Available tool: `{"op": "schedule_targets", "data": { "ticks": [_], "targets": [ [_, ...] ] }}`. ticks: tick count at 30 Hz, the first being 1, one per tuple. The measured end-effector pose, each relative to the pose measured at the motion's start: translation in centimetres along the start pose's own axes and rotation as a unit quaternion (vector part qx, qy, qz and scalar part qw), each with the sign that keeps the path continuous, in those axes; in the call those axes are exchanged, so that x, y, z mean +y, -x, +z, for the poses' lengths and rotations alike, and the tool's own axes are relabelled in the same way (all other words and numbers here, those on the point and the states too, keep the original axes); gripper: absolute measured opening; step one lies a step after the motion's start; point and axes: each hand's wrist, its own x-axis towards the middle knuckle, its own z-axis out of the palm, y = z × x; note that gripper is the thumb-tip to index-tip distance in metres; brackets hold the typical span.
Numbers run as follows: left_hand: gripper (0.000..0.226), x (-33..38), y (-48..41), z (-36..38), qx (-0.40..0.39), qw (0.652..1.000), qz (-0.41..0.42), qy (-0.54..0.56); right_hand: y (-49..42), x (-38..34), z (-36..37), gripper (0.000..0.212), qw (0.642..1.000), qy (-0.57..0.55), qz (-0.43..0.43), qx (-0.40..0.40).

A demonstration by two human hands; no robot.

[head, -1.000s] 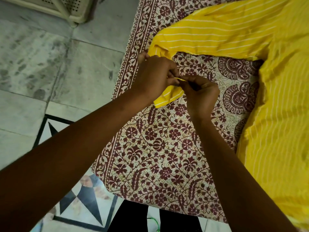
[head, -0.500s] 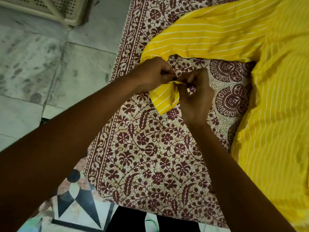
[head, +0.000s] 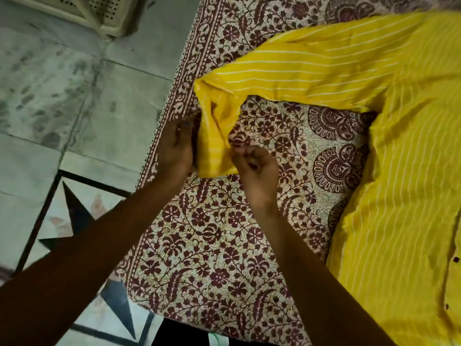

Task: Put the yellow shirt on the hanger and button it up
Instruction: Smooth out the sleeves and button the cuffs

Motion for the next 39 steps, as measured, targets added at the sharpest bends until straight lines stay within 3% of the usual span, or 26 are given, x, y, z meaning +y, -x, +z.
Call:
{"op": "schedule_targets", "data": {
  "ticks": [3, 6, 8, 10, 12, 14, 16, 17, 19, 21, 22, 23, 25, 26, 27, 28, 30, 32, 36, 39],
  "targets": [
    [0.052, 1.3, 0.4, -0.6, -0.040, 0.997, -0.072, 0.011, 0.5, 0.5, 0.1, 0.021, 0.997, 0.040, -0.037, -0.061],
    [0.050, 2.5, 0.7, -0.8, -0.082, 0.993, 0.012, -0.088, 0.5, 0.0, 0.7, 0.017, 0.993, 0.011, 0.001, -0.121],
    [0.046, 2.8, 0.9, -1.1, -0.099, 0.973, 0.089, -0.189, 0.5, -0.5, 1.2, 0.015, 0.995, -0.027, 0.025, -0.092],
    [0.029, 2.9, 1.1, -1.9, -0.065, 0.952, 0.148, -0.259, 0.4, -1.3, 1.7, 0.015, 0.997, -0.062, 0.048, -0.025],
    [0.038, 3.7, 2.1, -2.6, -0.044, 0.942, 0.210, -0.259, 0.3, -2.5, 2.2, 0.016, 0.992, -0.091, 0.085, -0.024],
    [0.032, 4.6, 3.4, -2.5, -0.106, 0.936, 0.229, -0.246, 0.1, -3.8, 2.7, 0.035, 0.979, -0.119, 0.141, -0.091],
    [0.027, 5.1, 4.9, -2.4, -0.165, 0.931, 0.219, -0.241, -0.3, -4.8, 3.5, 0.039, 0.963, -0.150, 0.185, -0.125],
    [0.031, 5.1, 5.3, -2.5, -0.149, 0.940, 0.213, -0.221, -0.6, -5.1, 3.9, 0.035, 0.956, -0.178, 0.205, -0.112],
    [0.035, 5.0, 4.3, -3.0, -0.031, 0.966, 0.213, -0.142, -1.3, -5.7, 4.3, 0.027, 0.924, -0.266, 0.260, -0.087],
    [0.027, 4.4, 1.8, -3.4, 0.039, 0.980, 0.182, -0.072, -1.9, -5.9, 4.5, 0.026, 0.882, -0.354, 0.297, -0.096],
    [0.028, 4.3, 0.4, -3.7, 0.016, 0.991, 0.127, -0.043, -2.2, -6.0, 4.5, 0.025, 0.868, -0.380, 0.301, -0.108],
    [0.034, 4.2, -0.9, -3.9, -0.059, 0.997, 0.040, -0.013, -2.3, -6.0, 4.7, 0.025, 0.862, -0.393, 0.299, -0.119],
    [0.057, 4.5, -2.6, -4.6, -0.254, 0.956, -0.142, 0.023, -2.4, -6.0, 5.0, 0.027, 0.873, -0.373, 0.283, -0.137],
    [0.068, 4.7, -3.4, -5.2, -0.315, 0.932, -0.176, 0.034, -2.5, -5.8, 5.0, 0.027, 0.886, -0.342, 0.276, -0.144],
    [0.072, 4.9, -4.2, -5.5, -0.314, 0.932, -0.173, 0.045, -2.7, -5.8, 4.9, 0.023, 0.899, -0.307, 0.271, -0.154],
    [0.063, 4.9, -5.3, -5.9, -0.256, 0.955, -0.142, 0.048, -2.8, -5.8, 4.6, 0.017, 0.909, -0.274, 0.270, -0.159],
    [0.031, 5.3, -8.0, -6.8, -0.052, 0.999, 0.001, -0.008, -3.6, -5.9, 3.3, 0.013, 0.923, -0.235, 0.274, -0.131],
    [0.035, 5.9, -10.1, -8.0, 0.094, 0.974, 0.161, -0.127, -4.8, -5.8, 1.4, 0.017, 0.926, -0.248, 0.279, -0.050],
    [0.050, 6.4, -11.9, -7.7, 0.087, 0.907, 0.235, -0.338, -8.6, -5.9, -2.4, 0.040, 0.891, -0.340, 0.285, 0.100],
    [0.050, 7.1, -11.0, -4.3, 0.006, 0.854, 0.329, -0.402, -11.5, -6.5, -4.0, 0.040, 0.884, -0.345, 0.294, 0.118]
  ]
}}
